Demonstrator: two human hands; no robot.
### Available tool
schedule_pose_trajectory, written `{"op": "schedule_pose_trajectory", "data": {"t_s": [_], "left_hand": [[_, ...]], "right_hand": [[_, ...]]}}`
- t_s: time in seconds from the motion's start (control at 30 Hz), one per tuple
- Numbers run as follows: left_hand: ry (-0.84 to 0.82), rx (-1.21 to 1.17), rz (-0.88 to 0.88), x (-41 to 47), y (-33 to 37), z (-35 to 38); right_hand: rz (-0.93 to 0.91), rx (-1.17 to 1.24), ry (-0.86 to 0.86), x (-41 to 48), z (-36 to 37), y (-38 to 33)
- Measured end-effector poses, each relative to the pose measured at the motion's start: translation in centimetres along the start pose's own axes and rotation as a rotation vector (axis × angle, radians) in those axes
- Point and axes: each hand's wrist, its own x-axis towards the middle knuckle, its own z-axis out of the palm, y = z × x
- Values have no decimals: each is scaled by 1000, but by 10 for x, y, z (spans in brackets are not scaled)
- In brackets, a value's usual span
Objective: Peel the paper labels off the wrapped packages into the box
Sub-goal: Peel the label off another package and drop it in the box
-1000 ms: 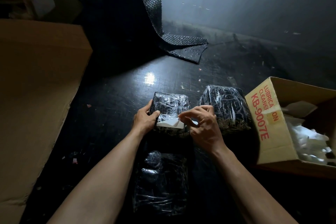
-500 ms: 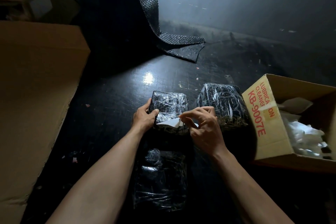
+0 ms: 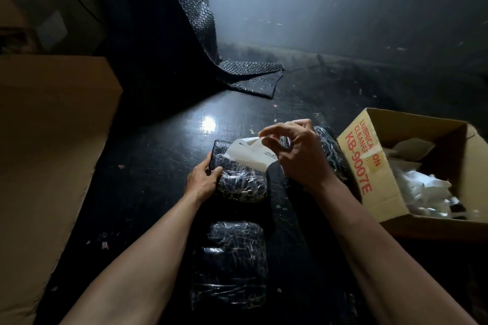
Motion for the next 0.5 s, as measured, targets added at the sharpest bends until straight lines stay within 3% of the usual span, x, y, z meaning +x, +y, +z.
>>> {"op": "schedule_pose_trajectory", "data": {"t_s": [0.37,0.5], "left_hand": [[45,84,64,-28,30,-17],[65,125,176,-41,63,-16]], "right_hand": [[-26,-86,-13,-16,-37,-8],[-44,-133,28,-23,-67,-7]]}}
